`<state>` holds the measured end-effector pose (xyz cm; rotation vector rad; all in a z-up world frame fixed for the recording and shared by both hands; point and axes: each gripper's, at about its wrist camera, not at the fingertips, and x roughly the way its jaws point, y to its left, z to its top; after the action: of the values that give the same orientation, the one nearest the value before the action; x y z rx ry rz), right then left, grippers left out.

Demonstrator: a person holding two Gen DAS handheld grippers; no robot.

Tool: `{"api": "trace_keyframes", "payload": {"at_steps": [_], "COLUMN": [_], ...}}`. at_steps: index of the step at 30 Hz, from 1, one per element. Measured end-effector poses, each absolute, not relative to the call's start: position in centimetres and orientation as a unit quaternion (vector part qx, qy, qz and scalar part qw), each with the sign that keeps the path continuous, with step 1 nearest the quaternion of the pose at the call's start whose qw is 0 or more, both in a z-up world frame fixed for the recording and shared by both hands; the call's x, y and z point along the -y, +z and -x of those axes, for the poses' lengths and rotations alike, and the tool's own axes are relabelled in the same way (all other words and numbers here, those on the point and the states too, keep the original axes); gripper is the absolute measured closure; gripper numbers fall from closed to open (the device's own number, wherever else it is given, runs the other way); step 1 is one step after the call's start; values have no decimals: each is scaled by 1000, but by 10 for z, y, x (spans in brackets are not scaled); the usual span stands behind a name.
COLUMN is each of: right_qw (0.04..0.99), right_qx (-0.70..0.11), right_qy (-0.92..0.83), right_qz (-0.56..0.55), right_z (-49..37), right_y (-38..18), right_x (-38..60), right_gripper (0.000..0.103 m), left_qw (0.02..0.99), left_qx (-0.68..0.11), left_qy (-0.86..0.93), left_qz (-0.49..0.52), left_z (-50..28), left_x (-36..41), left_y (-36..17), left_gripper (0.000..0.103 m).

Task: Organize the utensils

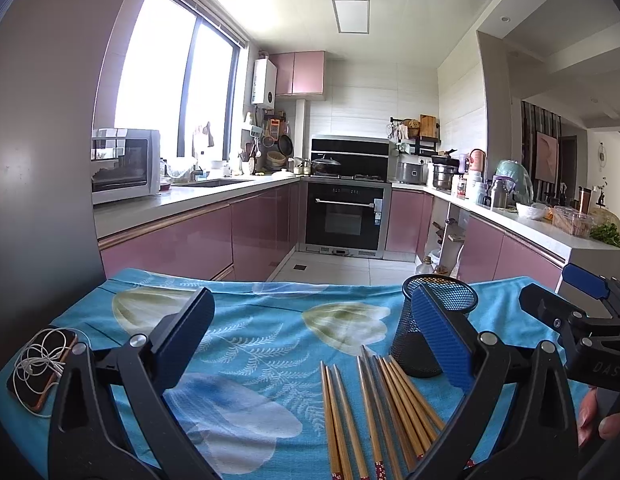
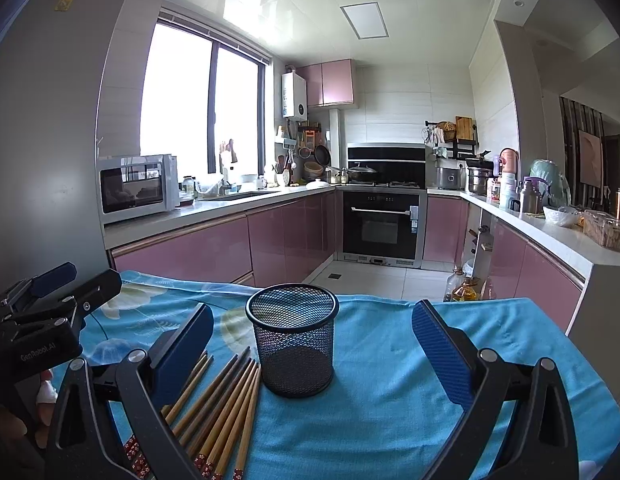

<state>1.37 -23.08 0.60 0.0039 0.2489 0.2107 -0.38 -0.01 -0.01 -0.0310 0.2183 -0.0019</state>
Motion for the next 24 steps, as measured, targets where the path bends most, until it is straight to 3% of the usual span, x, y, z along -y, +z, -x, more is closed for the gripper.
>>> {"api": "trace_keyframes", "payload": {"at_steps": [24], "right_qw": [988], "right_qx": [-119], "right_qy": [98], "right_qz": [-1], "right_z": [-11], "right_y": [6], "right_x": [234], "right_gripper": [7], "left_qw": [994], "left_qx": [-109], "left_qy": [-4], "left_qz": [18], "left_z": [5], "left_x": [2], "left_y": [-1], "left_gripper": [6]}}
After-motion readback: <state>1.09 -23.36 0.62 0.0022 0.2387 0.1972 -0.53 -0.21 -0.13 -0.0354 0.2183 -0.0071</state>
